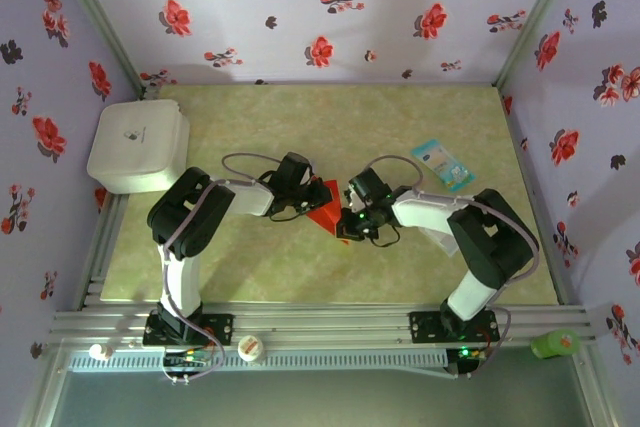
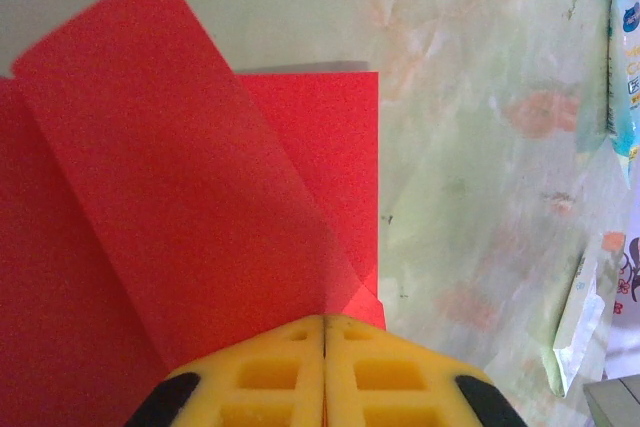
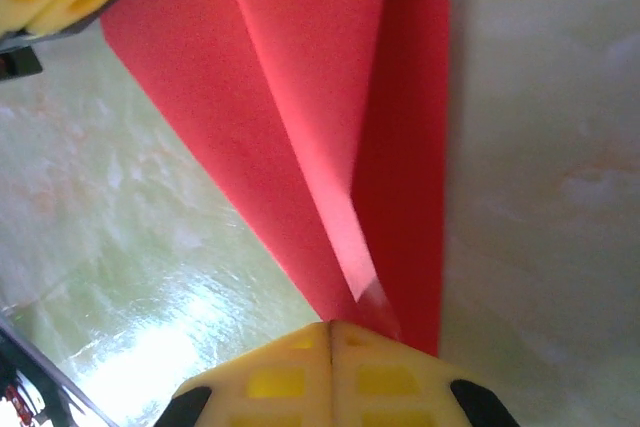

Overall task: Fold a paper plane with a square sheet of paper (pick it up from the middle)
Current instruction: Fourth fold the wing at the center of the table.

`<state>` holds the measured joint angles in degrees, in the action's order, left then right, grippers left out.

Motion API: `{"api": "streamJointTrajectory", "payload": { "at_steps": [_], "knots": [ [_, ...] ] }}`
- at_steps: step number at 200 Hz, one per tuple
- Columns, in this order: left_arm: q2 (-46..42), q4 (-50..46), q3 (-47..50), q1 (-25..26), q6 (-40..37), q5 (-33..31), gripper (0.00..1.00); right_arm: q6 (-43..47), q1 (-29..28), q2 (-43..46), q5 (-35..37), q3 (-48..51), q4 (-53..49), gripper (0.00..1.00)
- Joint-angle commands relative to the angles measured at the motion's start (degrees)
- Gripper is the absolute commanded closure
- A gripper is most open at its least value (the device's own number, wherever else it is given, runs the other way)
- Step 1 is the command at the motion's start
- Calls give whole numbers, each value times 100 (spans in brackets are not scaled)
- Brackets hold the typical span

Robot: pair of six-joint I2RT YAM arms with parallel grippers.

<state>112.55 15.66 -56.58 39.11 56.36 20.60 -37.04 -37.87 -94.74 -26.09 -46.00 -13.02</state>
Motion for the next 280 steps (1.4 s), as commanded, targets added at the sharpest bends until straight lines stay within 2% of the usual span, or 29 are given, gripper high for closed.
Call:
{"api": "streamJointTrajectory", "payload": {
  "at_steps": [1,114,152,193,238,280],
  "knots": [
    [239,-476,139,-44,-198,-190,92,-55,52,-5,178,153,-42,97],
    [261,-477,147,-51,-202,-193,92,-393,262,269,-68,822,529,96],
    [265,-459,164,-54,-174,-194,92,-970,383,659,-606,1350,1424,96],
    [241,-450,191,-62,-186,-195,92,-937,486,1194,-706,953,1197,96],
    [272,-416,191,-60,-161,-189,92,-707,526,355,-606,64,870,96],
    [272,-426,191,-57,-162,-188,92,-755,461,-155,-540,-298,865,96]
  ]
}}
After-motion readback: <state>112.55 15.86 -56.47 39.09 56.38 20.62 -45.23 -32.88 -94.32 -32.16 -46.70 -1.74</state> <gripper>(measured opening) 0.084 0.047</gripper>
